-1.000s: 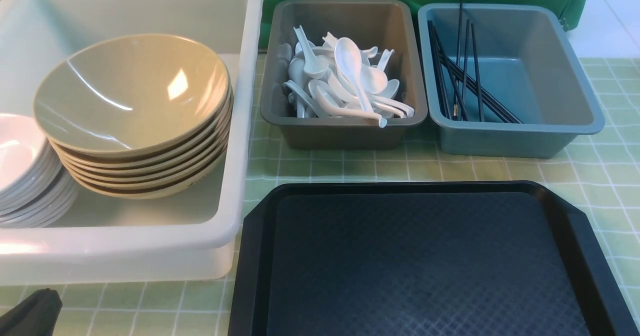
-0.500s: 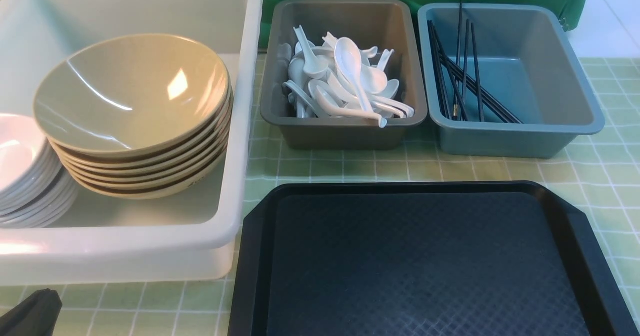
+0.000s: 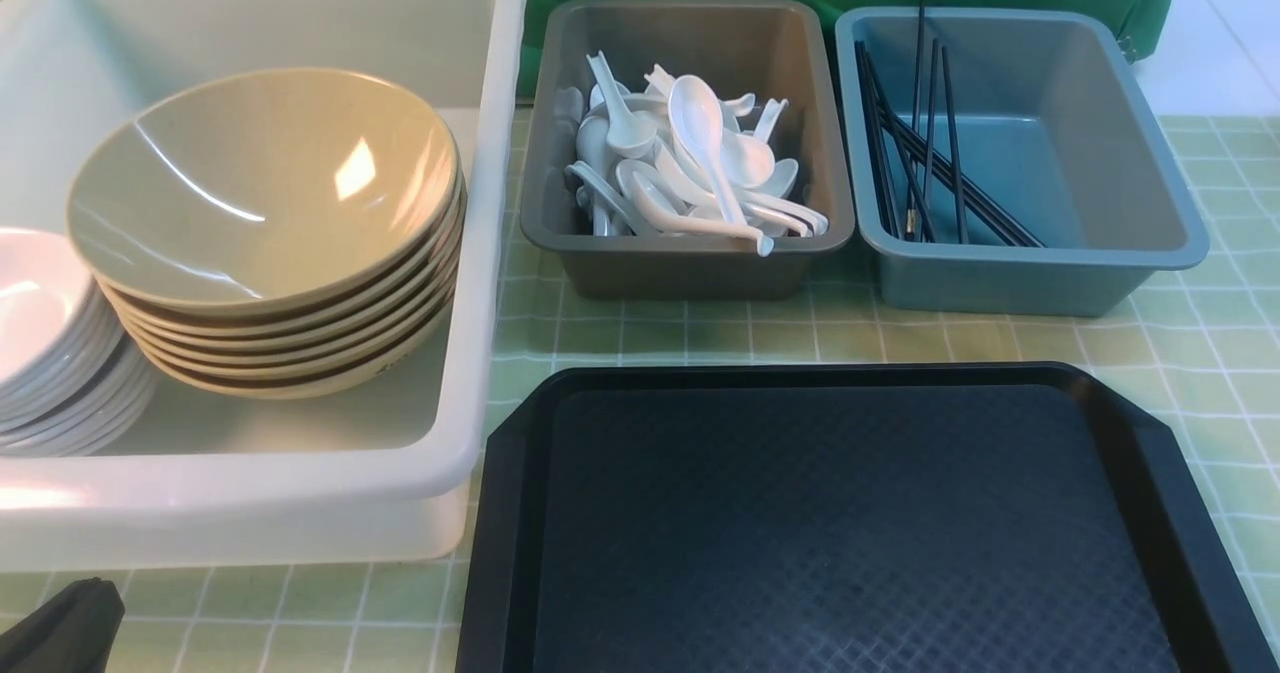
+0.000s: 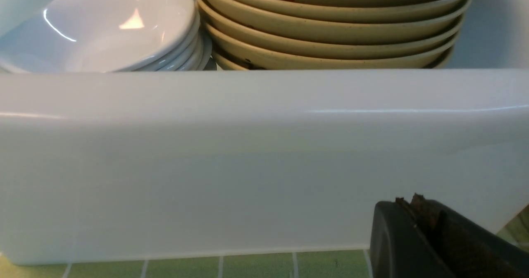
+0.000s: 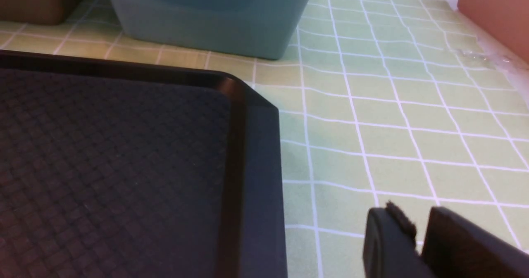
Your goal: On green table put chopsticks spoon bowls plates into blue grey white boxes.
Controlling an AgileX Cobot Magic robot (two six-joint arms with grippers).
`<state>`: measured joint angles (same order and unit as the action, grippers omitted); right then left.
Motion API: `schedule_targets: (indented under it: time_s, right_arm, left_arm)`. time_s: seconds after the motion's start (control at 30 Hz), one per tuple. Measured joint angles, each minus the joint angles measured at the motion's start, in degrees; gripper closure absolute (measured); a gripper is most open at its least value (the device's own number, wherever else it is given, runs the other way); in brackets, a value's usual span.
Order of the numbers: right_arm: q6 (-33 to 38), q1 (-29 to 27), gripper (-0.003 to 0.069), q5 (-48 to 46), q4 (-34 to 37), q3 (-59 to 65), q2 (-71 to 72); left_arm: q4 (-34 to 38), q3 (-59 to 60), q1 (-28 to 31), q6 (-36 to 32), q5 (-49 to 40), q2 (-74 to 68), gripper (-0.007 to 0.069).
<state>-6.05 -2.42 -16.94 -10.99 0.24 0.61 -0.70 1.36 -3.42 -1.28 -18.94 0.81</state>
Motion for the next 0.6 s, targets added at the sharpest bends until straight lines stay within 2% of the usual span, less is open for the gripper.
schedule_targets:
  time_s: [0.6]
  right_arm:
    - [-0.1, 0.0, 0.0500, 0.0, 0.0, 0.0, 0.0]
  left_arm:
    - [0.0, 0.0, 0.0, 0.0, 0.0, 0.0, 0.0626]
